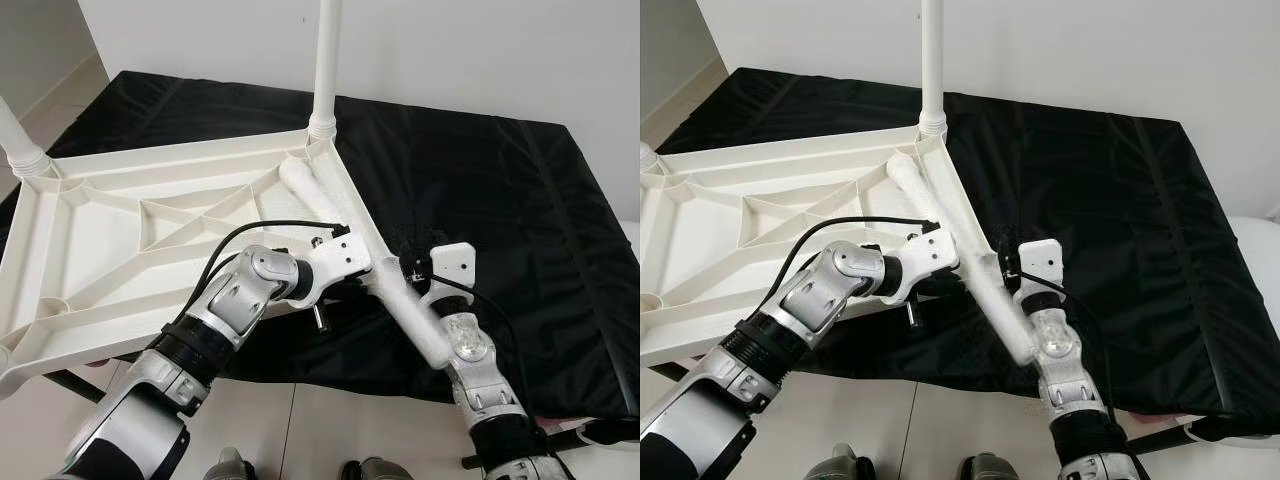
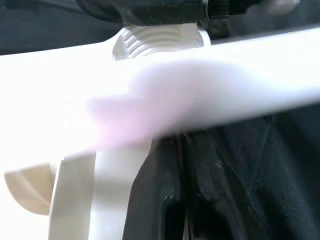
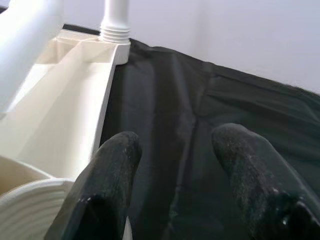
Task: Building children table
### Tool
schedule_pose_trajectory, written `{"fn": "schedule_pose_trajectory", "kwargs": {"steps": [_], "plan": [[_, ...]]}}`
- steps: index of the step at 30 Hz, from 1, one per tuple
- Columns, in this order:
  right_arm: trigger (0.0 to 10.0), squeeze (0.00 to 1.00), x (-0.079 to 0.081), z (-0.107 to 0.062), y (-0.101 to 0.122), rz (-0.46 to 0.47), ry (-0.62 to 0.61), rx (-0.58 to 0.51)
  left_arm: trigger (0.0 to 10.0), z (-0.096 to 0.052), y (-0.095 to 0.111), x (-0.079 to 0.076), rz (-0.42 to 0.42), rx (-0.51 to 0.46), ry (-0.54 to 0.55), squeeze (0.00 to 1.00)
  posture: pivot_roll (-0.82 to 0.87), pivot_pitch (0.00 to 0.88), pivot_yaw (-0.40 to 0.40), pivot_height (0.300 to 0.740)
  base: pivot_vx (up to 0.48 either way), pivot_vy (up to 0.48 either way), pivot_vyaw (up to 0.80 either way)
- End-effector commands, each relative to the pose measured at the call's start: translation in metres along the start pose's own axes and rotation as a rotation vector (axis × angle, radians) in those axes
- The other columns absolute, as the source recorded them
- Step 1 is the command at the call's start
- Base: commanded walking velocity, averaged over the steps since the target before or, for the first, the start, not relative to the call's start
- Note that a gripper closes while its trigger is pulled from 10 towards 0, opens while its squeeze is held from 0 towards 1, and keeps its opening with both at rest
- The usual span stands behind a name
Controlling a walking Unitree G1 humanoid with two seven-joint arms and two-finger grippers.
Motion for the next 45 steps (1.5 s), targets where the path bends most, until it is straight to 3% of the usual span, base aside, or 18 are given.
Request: {"fn": "schedule_pose_trajectory", "kwargs": {"steps": [1, 2, 3, 5, 11, 17, 18, 29, 32, 37, 39, 44, 45], "plan": [[10.0, 0.0, -0.01, -0.007, -0.033, 0.009, -0.006, 0.12, 10.0, -0.01, 0.013, 0.0, 0.046, -0.047, -0.01, 0.56, -0.05, 0.016, -0.01, 0.74, 0.0, 0.0, 0.0], [10.0, 0.0, -0.01, -0.007, -0.033, 0.009, -0.006, 0.12, 10.0, -0.01, 0.013, 0.0, 0.046, -0.047, -0.01, 0.56, -0.05, 0.016, -0.01, 0.74, 0.0, 0.0, 0.0], [10.0, 0.0, -0.013, -0.006, -0.034, 0.016, -0.006, 0.126, 10.0, -0.012, 0.011, 0.001, 0.043, -0.044, -0.006, 0.96, -0.05, 0.017, -0.011, 0.74, 0.0, 0.0, 0.0], [10.0, 0.0, -0.016, -0.004, -0.036, 0.019, -0.01, 0.132, 10.0, -0.013, 0.01, 0.003, 0.039, -0.043, -0.001, 1.0, -0.05, 0.017, -0.012, 0.74, 0.0, 0.0, 0.0], [10.0, 0.0, -0.02, 0.002, -0.035, -0.018, -0.009, 0.11, 10.0, -0.017, 0.01, 0.009, 0.033, -0.041, 0.021, 1.0, -0.04, 0.017, -0.011, 0.74, 0.0, 0.0, 0.0], [10.0, 0.0, -0.016, 0.004, -0.033, 0.002, 0.017, 0.093, 10.0, -0.019, 0.01, 0.012, 0.045, -0.033, 0.036, 1.0, -0.04, 0.017, -0.006, 0.74, 0.0, 0.0, 0.0], [10.0, 0.0, -0.016, 0.005, -0.033, 0.003, 0.026, 0.089, 10.0, -0.02, 0.01, 0.014, 0.045, -0.032, 0.041, 0.0, -0.04, 0.017, -0.003, 0.74, 0.0, 0.0, 0.0], [10.0, 0.0, -0.016, 0.013, -0.02, 0.045, 0.14, 0.001, 10.0, -0.031, -0.001, 0.022, 0.05, -0.007, 0.096, 0.0, -0.04, 0.012, 0.002, 0.74, 0.0, 0.0, 0.0], [10.0, 0.0, -0.024, 0.018, -0.014, 0.05, 0.124, -0.024, 10.0, -0.036, -0.005, 0.027, 0.03, -0.006, 0.122, 0.0, -0.04, 0.01, 0.0, 0.74, 0.0, 0.0, 0.0], [10.0, 0.0, -0.029, 0.026, 0.0, 0.098, 0.15, -0.077, 10.0, -0.055, -0.008, 0.036, -0.002, -0.032, 0.157, 0.0, -0.04, 0.006, -0.004, 0.74, 0.0, 0.0, 0.0], [10.0, 0.0, -0.034, 0.032, 0.003, 0.098, 0.157, -0.091, 10.0, -0.075, -0.004, 0.041, -0.014, -0.071, 0.165, 0.0, -0.03, 0.0, -0.017, 0.74, 0.0, 0.0, 0.0], [10.0, 0.0, -0.043, 0.039, 0.001, 0.093, 0.131, -0.065, 10.0, -0.089, 0.0, 0.045, -0.028, -0.119, 0.168, 0.0, -0.02, 0.0, -0.019, 0.74, 0.0, 0.0, 0.0], [10.0, 0.0, -0.049, 0.043, -0.002, 0.124, 0.104, -0.04, 10.0, -0.094, 0.005, 0.053, -0.067, -0.163, 0.201, 0.0, -0.02, 0.0, -0.022, 0.74, 0.0, 0.0, 0.0]]}}
Point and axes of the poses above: a point about 5 cm out from each wrist's last joint towards the gripper, its own z axis pointing out of the wrist towards the gripper, its own y axis along the axis of the wrist's last joint, x = y × z, the point moved 6 cm from there along z, pointing out of the wrist towards the gripper, and after that the axes turned 14 degrees about -z, right-handed, at the moved point
